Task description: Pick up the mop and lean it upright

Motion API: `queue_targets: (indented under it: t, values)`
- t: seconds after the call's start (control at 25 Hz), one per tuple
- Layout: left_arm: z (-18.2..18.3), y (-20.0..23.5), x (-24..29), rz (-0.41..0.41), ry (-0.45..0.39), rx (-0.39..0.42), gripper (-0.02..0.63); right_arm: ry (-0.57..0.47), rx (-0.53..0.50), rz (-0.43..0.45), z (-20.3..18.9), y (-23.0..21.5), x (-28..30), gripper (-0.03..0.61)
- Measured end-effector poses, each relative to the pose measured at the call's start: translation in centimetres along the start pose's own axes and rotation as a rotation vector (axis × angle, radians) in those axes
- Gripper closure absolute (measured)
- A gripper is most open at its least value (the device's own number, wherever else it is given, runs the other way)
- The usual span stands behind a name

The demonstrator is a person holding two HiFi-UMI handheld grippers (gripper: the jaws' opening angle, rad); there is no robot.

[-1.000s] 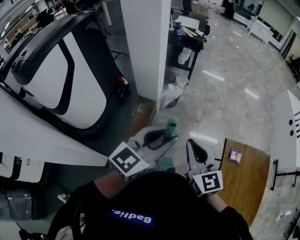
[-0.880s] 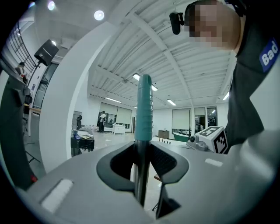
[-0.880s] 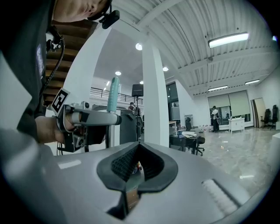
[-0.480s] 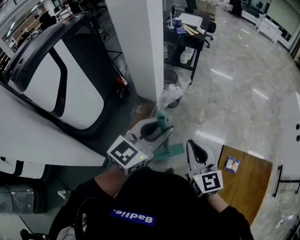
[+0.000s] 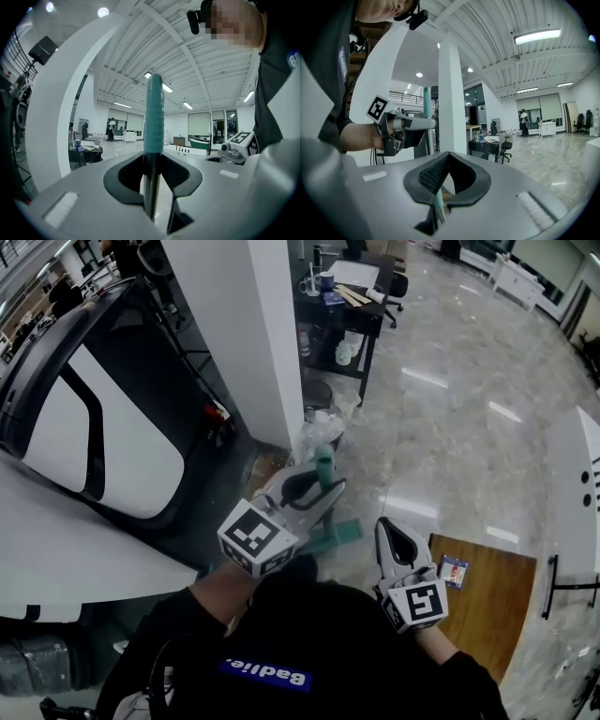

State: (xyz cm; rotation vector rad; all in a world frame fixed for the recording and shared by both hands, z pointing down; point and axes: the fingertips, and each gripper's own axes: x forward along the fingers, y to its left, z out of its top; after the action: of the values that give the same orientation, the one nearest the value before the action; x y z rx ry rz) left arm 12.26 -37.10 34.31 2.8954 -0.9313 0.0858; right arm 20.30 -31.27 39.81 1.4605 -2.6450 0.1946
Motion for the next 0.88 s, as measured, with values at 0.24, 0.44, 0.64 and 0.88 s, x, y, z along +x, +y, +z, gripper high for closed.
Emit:
queue_targets:
  t: [0.24, 0.44, 0.64, 0.88]
  values:
    - [-0.6, 3.2, 2.1, -0.024, 0.013, -0.012, 0.494, 0.027, -0.013, -0.033, 0.5, -2.0, 3.1, 0.574]
    - [-1.0, 7.0, 3.4, -0.043, 0.029, -0.027, 0.492, 0.033, -0.029, -0.030, 1.7, -2.6, 8.1, 0.574]
    - [-2.0, 10.7, 3.9, -0.066, 0.038, -0.052, 0.492, 0.048, -0.026, -0.024, 2.7, -2.5, 12.8, 0.574]
    - [-3.1, 15.4, 4.4, -0.072, 0.035, -0.076, 0.491, 0.082, -0.034, -0.022, 2.9, -1.9, 17.7, 0.574]
